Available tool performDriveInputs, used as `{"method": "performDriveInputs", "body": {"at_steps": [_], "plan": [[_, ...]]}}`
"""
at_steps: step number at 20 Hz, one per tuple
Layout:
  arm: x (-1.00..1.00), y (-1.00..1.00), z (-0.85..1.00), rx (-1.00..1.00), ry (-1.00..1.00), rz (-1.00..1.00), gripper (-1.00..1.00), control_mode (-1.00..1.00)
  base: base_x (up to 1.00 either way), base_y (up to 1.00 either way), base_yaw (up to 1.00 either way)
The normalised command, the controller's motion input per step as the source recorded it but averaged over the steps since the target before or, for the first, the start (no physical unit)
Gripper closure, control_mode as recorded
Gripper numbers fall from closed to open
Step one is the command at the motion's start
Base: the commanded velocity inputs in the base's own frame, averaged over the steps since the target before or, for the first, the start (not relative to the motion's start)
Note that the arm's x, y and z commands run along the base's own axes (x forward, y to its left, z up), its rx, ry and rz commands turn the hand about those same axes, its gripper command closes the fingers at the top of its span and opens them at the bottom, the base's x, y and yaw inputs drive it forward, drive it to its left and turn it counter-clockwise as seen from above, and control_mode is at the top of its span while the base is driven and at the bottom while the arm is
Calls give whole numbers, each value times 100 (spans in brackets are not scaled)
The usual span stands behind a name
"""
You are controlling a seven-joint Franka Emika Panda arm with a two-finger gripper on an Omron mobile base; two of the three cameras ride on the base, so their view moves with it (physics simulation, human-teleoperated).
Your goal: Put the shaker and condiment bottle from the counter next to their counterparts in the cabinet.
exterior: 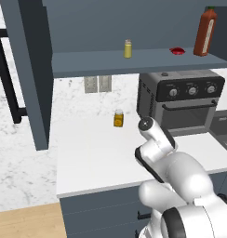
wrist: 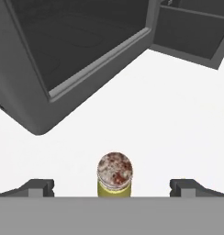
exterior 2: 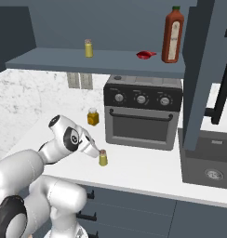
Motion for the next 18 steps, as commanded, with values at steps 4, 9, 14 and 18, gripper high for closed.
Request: {"method": "performDriveInputs", "body": {"at_steps": [4, 9, 14, 18], "plan": [[0, -15, -26, 0, -1, 0, -100, -100, 0, 0, 0], [0, -13, -25, 0, -2, 0, -100, -100, 0, 0, 0], [0, -13, -24, 0, -3, 0, -100, -100, 0, 0, 0], [-6, -15, -26, 0, -4, 0, -100, -100, 0, 0, 0]]}}
